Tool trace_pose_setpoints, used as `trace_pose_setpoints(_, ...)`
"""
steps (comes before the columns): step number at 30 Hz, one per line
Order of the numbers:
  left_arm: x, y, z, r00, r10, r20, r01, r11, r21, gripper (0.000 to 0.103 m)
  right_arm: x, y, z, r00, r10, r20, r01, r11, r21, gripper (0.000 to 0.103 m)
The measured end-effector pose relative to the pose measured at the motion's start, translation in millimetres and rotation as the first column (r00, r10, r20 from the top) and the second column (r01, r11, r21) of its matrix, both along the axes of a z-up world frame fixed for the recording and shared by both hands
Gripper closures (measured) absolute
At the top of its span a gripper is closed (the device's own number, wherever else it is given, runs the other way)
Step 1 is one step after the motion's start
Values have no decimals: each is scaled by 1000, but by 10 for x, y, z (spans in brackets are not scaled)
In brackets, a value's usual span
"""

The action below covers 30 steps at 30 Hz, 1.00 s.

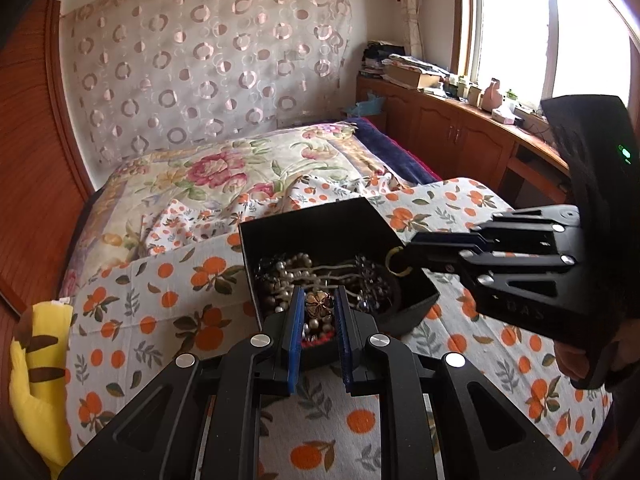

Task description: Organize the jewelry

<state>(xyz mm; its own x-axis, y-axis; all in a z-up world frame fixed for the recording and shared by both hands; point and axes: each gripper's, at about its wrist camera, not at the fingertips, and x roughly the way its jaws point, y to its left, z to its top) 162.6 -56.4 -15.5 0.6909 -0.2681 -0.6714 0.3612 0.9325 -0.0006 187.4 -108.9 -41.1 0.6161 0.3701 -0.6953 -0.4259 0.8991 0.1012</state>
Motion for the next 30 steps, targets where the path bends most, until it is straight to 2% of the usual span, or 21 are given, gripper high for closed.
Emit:
trace_pose_setpoints(3, 75, -23, 10, 1000, 7, 1, -7, 1000, -1, 89, -6, -24, 6, 1000, -1, 1, 1, 1000, -1, 90)
trace_pose_setpoints(5, 110, -34, 13, 1000, 11, 0, -11, 1000, -4, 89, -16, -32, 14, 1000, 0, 5, 0, 1000, 0, 85)
trace_pose_setpoints(6, 128, -40, 13, 1000, 13, 0, -13, 1000, -5, 89, -21, -39, 18, 1000, 0, 9, 0, 1000, 2, 71)
trace_pose_setpoints(7, 148, -45, 12, 1000, 16, -1, -16, 1000, -5, 89, -31, -48, 26, 1000, -3, 16, 3, 1000, 4, 65)
trace_pose_setpoints(19, 263, -50, 45, 999, 48, 7, -48, 999, -25, 86, -189, -187, 50, 998, -48, 51, 48, 999, -8, 65)
trace_pose_setpoints(22, 256, -50, 50, 999, 52, 18, -51, 999, -18, 68, -242, -247, 38, 997, -62, 54, 63, 998, -4, 65)
trace_pose_setpoints(24, 232, -34, 44, 998, 59, 19, -58, 998, -17, 66, -291, -294, 36, 995, -74, 61, 74, 997, 1, 65)
trace_pose_setpoints(27, 153, 2, 52, 997, 71, 33, -70, 997, -20, 52, -376, -360, 51, 993, -90, 70, 89, 996, 21, 64)
trace_pose_setpoints(28, 118, 16, 58, 996, 76, 42, -75, 997, -20, 43, -409, -382, 57, 993, -97, 74, 95, 995, 29, 62)
trace_pose_setpoints(30, 18, 50, 72, 994, 87, 60, -86, 996, -20, 36, -481, -415, 76, 990, -108, 88, 105, 994, 39, 54)
